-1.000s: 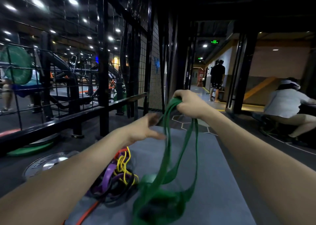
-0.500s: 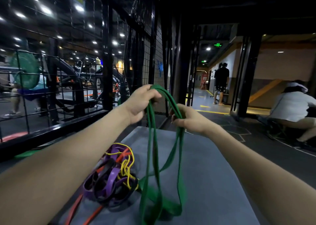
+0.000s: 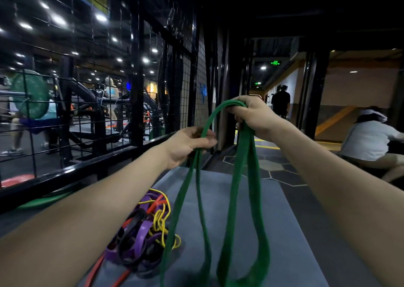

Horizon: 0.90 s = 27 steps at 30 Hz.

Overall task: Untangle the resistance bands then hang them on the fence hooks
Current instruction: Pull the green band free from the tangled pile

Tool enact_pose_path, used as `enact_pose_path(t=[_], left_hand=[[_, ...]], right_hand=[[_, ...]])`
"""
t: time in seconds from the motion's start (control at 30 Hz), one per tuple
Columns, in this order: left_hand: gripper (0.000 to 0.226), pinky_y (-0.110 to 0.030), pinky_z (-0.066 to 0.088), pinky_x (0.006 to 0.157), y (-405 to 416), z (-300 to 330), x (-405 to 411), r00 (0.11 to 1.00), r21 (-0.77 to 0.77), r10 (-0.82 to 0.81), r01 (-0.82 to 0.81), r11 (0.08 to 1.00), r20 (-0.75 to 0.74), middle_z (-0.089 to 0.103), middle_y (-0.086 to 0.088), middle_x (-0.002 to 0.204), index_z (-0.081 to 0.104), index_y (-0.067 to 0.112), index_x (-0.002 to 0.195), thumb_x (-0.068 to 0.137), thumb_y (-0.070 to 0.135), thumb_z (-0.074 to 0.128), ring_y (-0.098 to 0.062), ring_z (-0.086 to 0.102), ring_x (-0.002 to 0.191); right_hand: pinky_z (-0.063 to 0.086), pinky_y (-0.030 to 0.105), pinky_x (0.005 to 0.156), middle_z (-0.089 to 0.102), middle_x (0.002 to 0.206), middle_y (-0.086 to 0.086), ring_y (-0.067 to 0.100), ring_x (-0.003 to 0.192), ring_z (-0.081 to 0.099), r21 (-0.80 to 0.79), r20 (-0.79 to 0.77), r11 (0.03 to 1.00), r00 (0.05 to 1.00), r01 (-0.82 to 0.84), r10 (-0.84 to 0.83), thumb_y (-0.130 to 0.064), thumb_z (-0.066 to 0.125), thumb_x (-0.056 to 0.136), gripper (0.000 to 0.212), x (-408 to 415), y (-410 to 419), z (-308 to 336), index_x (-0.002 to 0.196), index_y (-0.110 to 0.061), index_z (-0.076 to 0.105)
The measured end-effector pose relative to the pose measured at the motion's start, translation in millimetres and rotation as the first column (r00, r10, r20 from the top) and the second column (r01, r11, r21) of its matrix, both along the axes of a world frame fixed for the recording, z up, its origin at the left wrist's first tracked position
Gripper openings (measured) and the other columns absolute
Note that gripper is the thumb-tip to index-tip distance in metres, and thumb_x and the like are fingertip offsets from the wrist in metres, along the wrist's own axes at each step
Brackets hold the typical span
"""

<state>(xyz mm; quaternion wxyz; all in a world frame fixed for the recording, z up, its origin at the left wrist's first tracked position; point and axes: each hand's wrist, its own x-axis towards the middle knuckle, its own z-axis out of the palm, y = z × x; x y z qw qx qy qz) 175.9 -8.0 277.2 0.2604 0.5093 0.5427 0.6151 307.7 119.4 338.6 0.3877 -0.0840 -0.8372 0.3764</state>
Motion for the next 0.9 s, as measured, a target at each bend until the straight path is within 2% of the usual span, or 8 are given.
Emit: enact_pose_path(t=[0.23,0.43,0.53,0.63,0.73,0.8,0.83,0.9], left_hand=[[0.037,-0.02,0.044,0.076,14,-9,12,1.0,0.019,-0.001,0.001,1.0,0.023,0.061,0.005,0.09,0.055,0.007,0.119,0.083,0.008,0.064,-0.006,0.059,0.081],[0.022,-0.018,0.045,0.08,16,-12,17,1.0,-0.01,-0.024,0.024,1.0,0.018,0.064,0.0,0.099,0.059,0.013,0.106,0.086,0.004,0.06,-0.009,0.059,0.09],[0.029,-0.012,0.046,0.073,11,-6,11,0.993,-0.065,0.009,-0.017,0.998,-0.116,0.065,-0.007,0.105,0.057,0.004,0.115,0.088,-0.004,0.05,-0.002,0.06,0.083],[0.032,-0.011,0.043,0.071,-1,5,-2,0.944,-0.134,0.042,-0.091,0.987,-0.327,0.063,0.001,0.096,0.057,0.003,0.116,0.089,-0.004,0.042,-0.001,0.058,0.084],[0.026,-0.019,0.037,0.068,-8,15,-13,0.942,-0.127,0.077,-0.125,0.984,-0.327,0.058,0.001,0.089,0.059,0.003,0.112,0.09,0.001,0.044,-0.004,0.051,0.075],[0.02,-0.023,0.037,0.073,-7,18,-11,0.966,-0.087,0.084,-0.108,0.99,-0.244,0.056,-0.001,0.086,0.061,0.006,0.106,0.091,0.005,0.047,-0.009,0.046,0.079],[0.018,-0.027,0.038,0.082,-5,19,-7,0.979,-0.065,0.078,-0.092,0.994,-0.189,0.058,-0.001,0.085,0.061,0.01,0.104,0.091,0.007,0.048,-0.01,0.049,0.086],[0.015,-0.037,0.029,0.107,0,20,5,0.993,-0.024,0.066,-0.069,0.997,-0.096,0.06,0.005,0.102,0.061,0.013,0.102,0.093,0.01,0.049,-0.017,0.049,0.118]], right_hand=[[0.034,0.031,0.052,0.041,0.059,0.001,0.014,0.052,0.037,-0.048,-0.029,0.999,1.0,0.01,-0.011,-0.013,0.056,0.091,0.006,0,0,-6,0.087,-0.013,0.06],[0.034,0.029,0.057,0.047,0.067,0.002,0.014,0.059,0.04,0.041,0.001,0.993,0.994,0.113,-0.113,-0.019,0.058,0.09,0.005,3,1,-10,0.086,-0.016,0.06],[0.036,0.025,0.058,0.05,0.071,0.002,0.013,0.063,0.043,0.12,0.078,0.982,0.985,0.145,-0.155,-0.017,0.058,0.09,0.006,9,0,-3,0.091,-0.013,0.06],[0.039,0.032,0.068,0.055,0.08,0.009,0.02,0.073,0.048,0.195,0.213,0.969,0.957,0.154,-0.195,-0.018,0.061,0.087,0.012,16,3,-1,0.095,-0.009,0.063],[0.038,0.033,0.069,0.054,0.08,0.009,0.02,0.073,0.048,0.19,0.242,0.971,0.952,0.146,-0.19,-0.02,0.062,0.087,0.015,17,4,-4,0.097,-0.008,0.063],[0.036,0.024,0.06,0.049,0.07,0.002,0.013,0.062,0.043,0.139,0.186,0.98,0.968,0.142,-0.167,-0.021,0.06,0.089,0.011,15,2,-6,0.093,-0.011,0.061],[0.032,0.022,0.055,0.045,0.066,-0.001,0.011,0.057,0.039,0.105,0.15,0.984,0.976,0.144,-0.159,-0.021,0.059,0.089,0.009,13,1,-6,0.091,-0.013,0.06],[0.03,0.023,0.053,0.041,0.064,-0.003,0.01,0.055,0.037,0.035,0.085,0.99,0.987,0.137,-0.14,-0.021,0.058,0.09,0.01,9,2,-8,0.092,-0.012,0.058]])
